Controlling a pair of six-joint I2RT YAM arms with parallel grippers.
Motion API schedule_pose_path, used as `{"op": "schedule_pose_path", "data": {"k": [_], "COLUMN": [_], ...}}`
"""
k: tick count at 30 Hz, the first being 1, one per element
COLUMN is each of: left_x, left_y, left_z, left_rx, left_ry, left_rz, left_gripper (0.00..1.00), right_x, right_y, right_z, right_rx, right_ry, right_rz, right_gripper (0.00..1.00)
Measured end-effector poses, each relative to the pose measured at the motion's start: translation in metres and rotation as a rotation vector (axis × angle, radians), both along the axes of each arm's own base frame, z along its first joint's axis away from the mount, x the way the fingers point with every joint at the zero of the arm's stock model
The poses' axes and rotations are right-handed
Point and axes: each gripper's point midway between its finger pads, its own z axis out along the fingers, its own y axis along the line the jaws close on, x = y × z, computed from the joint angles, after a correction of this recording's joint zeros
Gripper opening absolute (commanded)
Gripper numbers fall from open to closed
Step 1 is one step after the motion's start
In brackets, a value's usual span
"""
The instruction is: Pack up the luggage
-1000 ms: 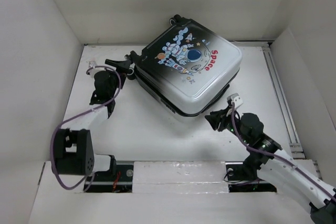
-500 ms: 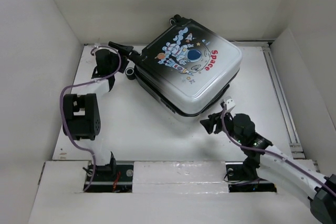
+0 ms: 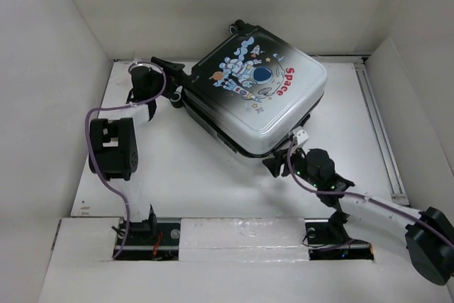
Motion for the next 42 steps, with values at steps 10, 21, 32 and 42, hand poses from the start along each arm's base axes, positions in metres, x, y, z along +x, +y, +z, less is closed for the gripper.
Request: {"op": "schedule_pose_path", "data": {"k": [10, 21, 32, 42], "left_x": [-0.002, -0.041, -0.123, -0.179], "left_y": [-0.013, 0.009, 0.014, 0.033], "left_z": [-0.003, 0.003, 0.093, 0.052], "left_rx": [-0.099, -0.063, 0.025, 0.056], "left_ry": [-0.074, -0.082, -0.295, -0.229], "left_rz": [-0.043, 0.063, 0.089, 0.196], "left_gripper": [0.00, 0.00, 0.00, 0.00], "right_x": [0.019, 0.012, -0.016, 0.011], "right_y": [0.003, 0.005, -0.029, -0.045], "right_z": [-0.008, -0.012, 0.006, 0.001], "right_rx": [-0.006, 0.021, -0.053, -0.230], "right_ry": [-0.021, -0.063, -0.027, 0.131], "right_rz": [-0.051, -0.058, -0.130, -0.141], "right_gripper": [0.39, 0.00, 0.00, 0.00]}}
